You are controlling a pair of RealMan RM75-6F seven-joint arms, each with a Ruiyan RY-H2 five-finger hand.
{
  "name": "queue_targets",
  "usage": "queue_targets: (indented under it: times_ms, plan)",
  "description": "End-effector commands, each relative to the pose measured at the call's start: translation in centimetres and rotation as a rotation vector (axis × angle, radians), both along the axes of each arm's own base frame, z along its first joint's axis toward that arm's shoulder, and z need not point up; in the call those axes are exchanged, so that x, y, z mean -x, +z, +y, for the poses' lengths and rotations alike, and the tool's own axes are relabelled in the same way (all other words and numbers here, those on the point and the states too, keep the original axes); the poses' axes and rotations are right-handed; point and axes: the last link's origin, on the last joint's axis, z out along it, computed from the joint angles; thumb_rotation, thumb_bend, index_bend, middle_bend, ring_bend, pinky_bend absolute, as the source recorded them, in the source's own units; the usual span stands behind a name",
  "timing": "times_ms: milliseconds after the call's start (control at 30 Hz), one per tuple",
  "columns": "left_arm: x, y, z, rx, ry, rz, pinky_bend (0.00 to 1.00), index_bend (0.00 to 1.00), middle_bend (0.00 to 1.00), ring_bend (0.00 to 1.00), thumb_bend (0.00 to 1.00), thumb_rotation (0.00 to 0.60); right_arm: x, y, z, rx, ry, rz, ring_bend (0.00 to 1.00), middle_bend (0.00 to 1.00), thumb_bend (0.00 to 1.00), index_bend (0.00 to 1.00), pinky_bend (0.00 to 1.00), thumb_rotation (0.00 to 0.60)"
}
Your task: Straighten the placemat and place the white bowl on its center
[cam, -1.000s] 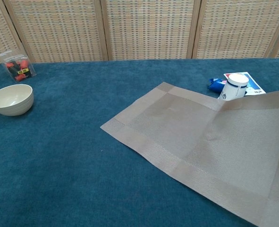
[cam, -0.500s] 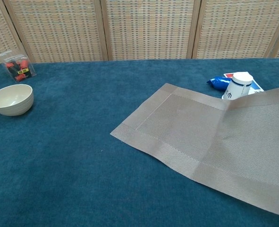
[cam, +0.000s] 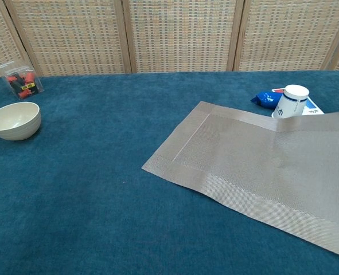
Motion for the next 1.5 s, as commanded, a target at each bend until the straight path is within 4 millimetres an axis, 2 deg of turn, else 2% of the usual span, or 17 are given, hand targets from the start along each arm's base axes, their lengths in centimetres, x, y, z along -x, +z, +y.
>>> queue_targets:
  times_ms: [33,133,200,467,633,733,833,1100,1233,1500]
  plan:
    - [0.0,0.0,0.0,0.001,0.001,0.001,0.00,0.05,0.00,0.00,0.15,0.600,0.3,0.5,0.5,0.021,-0.011,-0.009,0.00,0.00,0.25,0.26,0.00,0.600]
    - [0.0,-0.1,0.0,0.005,0.001,0.004,0.00,0.05,0.00,0.00,0.15,0.600,0.7,1.2,1.5,0.057,-0.026,-0.013,0.00,0.00,0.19,0.16,0.00,0.600]
    - [-0.1,-0.2,0.1,0.006,-0.002,0.006,0.00,0.05,0.00,0.00,0.15,0.600,1.2,1.7,2.4,0.085,-0.040,-0.018,0.00,0.00,0.17,0.13,0.00,0.600]
    - [-1.0,-0.3,0.8,0.021,-0.018,0.002,0.00,0.05,0.00,0.00,0.15,0.600,1.3,3.9,6.5,0.181,-0.012,-0.085,0.00,0.00,0.13,0.10,0.00,0.600]
    - [-3.0,-0.5,2.8,0.034,-0.057,0.020,0.00,0.05,0.00,0.00,0.13,0.600,0.3,5.7,8.6,0.217,0.055,-0.130,0.00,0.00,0.12,0.10,0.00,0.600]
    - [-4.5,-0.8,4.1,0.033,-0.090,0.048,0.00,0.05,0.00,0.00,0.08,0.600,-0.3,6.3,9.1,0.223,0.087,-0.155,0.00,0.00,0.11,0.10,0.00,0.600]
    - [-6.5,-1.4,5.6,0.036,-0.139,0.079,0.00,0.05,0.00,0.00,0.07,0.600,-0.6,6.8,9.5,0.219,0.106,-0.179,0.00,0.00,0.11,0.10,0.00,0.600]
    - [-11.8,-4.7,9.2,0.111,-0.273,0.166,0.00,0.07,0.00,0.00,0.07,0.600,-0.7,7.4,9.5,0.189,0.110,-0.245,0.00,0.00,0.11,0.10,0.00,0.600]
    - [-14.5,-7.5,11.0,0.155,-0.319,0.223,0.00,0.07,0.00,0.00,0.07,0.600,-0.9,7.9,9.8,0.177,0.129,-0.275,0.00,0.00,0.11,0.10,0.00,0.600]
    - [-18.2,-11.9,13.2,0.212,-0.351,0.306,0.00,0.07,0.00,0.00,0.03,0.600,-1.1,8.5,10.1,0.159,0.150,-0.329,0.00,0.00,0.11,0.10,0.00,0.600]
